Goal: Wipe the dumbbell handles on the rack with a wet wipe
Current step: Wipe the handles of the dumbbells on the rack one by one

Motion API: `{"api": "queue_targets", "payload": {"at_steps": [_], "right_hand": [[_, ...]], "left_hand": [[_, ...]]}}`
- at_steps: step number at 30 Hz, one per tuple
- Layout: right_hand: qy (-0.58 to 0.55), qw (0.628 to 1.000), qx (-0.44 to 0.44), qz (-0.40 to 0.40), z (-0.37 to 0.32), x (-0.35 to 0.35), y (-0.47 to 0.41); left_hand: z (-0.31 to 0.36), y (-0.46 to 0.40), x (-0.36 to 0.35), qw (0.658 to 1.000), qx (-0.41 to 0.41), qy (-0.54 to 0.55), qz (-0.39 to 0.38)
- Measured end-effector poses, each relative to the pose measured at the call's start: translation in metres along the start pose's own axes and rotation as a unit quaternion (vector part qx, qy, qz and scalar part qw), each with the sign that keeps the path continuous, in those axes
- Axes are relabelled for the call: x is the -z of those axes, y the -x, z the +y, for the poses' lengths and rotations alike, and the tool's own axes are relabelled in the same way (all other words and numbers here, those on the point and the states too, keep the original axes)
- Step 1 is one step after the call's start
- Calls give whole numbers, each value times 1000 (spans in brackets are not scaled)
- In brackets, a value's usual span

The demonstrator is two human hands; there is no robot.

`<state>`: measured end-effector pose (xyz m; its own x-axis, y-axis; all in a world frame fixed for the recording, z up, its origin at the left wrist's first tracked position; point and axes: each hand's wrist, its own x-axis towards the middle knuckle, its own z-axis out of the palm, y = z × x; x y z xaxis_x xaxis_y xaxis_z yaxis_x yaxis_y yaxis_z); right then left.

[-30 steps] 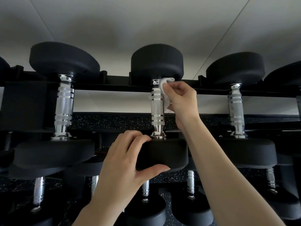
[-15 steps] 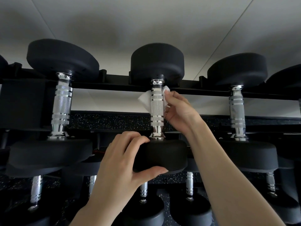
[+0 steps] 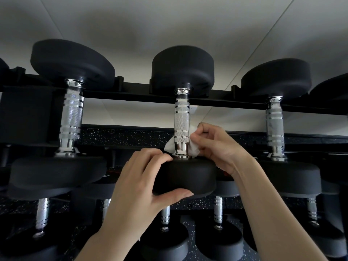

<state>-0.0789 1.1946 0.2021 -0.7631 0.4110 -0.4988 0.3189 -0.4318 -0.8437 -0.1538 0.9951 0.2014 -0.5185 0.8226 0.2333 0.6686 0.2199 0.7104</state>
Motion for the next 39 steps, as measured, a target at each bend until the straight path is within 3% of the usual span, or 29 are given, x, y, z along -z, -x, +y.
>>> {"api": "queue_targets", "payload": {"at_steps": [6, 13, 21, 31, 35, 39], "right_hand": [[177, 984, 13, -13, -10, 0, 15], [440, 895, 72, 15, -28, -14, 32], [522, 845, 116, 4, -30, -35, 25], [757, 641, 126, -18, -38, -56, 8], [756, 649, 66, -59, -44, -62, 7], [764, 642, 50, -51, -47, -69, 6]], "left_hand": [[0, 1, 0, 1000, 4, 6, -2], [0, 1, 1, 1000, 5, 2, -6], [-1, 4, -1, 1000, 10, 28, 11], [-2, 7, -8, 998, 9, 11, 63], [-3, 7, -8, 998, 13, 5, 63], [-6, 6, -9, 998, 10, -1, 66]]}}
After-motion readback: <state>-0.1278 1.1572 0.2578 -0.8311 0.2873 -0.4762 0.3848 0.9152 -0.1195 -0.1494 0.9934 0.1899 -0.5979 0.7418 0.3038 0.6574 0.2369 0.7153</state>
